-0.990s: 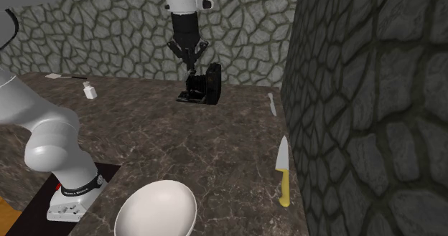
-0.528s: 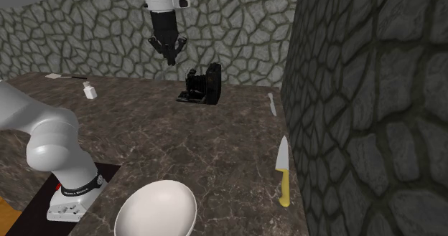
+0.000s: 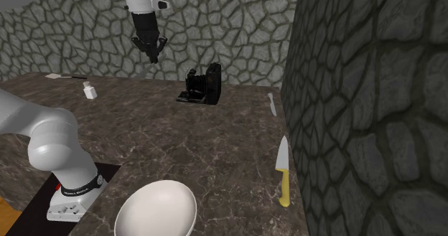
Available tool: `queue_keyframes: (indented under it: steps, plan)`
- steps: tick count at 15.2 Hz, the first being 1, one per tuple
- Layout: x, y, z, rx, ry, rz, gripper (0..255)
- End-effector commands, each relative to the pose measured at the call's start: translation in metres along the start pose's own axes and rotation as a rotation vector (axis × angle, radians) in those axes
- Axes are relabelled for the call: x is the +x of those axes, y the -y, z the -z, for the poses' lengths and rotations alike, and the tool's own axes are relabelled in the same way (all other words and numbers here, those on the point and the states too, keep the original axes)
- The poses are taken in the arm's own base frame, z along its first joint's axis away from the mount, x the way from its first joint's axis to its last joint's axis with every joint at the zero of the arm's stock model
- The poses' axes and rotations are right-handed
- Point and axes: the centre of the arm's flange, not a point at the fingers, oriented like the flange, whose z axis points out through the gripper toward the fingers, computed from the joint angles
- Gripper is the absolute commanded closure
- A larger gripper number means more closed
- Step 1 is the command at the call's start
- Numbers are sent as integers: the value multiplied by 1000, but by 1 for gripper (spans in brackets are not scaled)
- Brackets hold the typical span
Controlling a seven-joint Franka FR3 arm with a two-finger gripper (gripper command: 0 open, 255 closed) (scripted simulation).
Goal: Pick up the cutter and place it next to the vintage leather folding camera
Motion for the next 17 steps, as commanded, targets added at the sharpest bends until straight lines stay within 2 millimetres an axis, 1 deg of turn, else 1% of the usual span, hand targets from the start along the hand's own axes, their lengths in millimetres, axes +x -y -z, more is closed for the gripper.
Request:
queue_keyframes:
  steps: [1, 17]
  plan:
    - [2, 5, -11, 0, 0, -1, 255]
    - [-3, 5, -95, 0, 0, -1, 255]
